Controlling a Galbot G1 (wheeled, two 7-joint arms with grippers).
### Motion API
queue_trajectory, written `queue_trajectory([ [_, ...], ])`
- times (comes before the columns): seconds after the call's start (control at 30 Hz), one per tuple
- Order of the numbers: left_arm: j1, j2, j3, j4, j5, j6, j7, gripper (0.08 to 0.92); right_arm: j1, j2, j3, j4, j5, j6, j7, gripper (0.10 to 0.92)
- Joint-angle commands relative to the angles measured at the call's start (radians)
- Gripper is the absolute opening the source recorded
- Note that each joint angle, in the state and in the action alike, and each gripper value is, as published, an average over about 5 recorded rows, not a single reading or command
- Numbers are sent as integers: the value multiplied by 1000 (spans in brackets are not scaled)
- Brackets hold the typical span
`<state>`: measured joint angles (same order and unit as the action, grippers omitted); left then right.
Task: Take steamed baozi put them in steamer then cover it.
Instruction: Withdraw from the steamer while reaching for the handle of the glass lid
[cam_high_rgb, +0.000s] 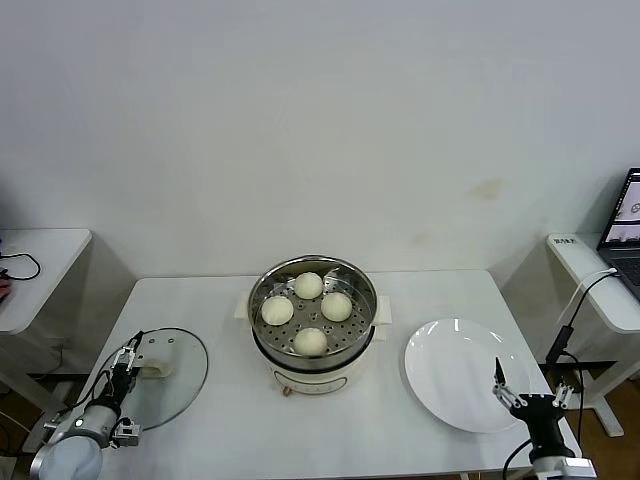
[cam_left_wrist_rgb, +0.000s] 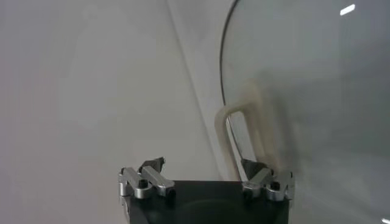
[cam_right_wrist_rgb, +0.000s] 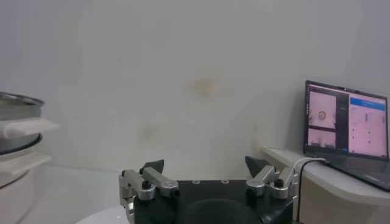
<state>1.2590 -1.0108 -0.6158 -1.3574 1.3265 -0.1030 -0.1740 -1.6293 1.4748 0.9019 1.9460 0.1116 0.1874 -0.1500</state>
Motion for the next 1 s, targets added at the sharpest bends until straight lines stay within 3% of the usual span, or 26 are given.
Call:
queue_trajectory([
  [0.03,-24,1,11,28,-22,-1,6,823,0,2,-5,-3,-3,0,-1,823],
  [0.17,-32,-1,19,52,-45,-6,10,764,1,2,-7,-5,-4,0,-1,823],
  [0.8,-49,-21,15,110,-138,-68,-43,217,-7,2,-17,1,-15,4,-4,823],
  [1.0,-24,-56,-23,82,-174,-91,-122,165,-12,-1,-18,5,-16,5,-5,823],
])
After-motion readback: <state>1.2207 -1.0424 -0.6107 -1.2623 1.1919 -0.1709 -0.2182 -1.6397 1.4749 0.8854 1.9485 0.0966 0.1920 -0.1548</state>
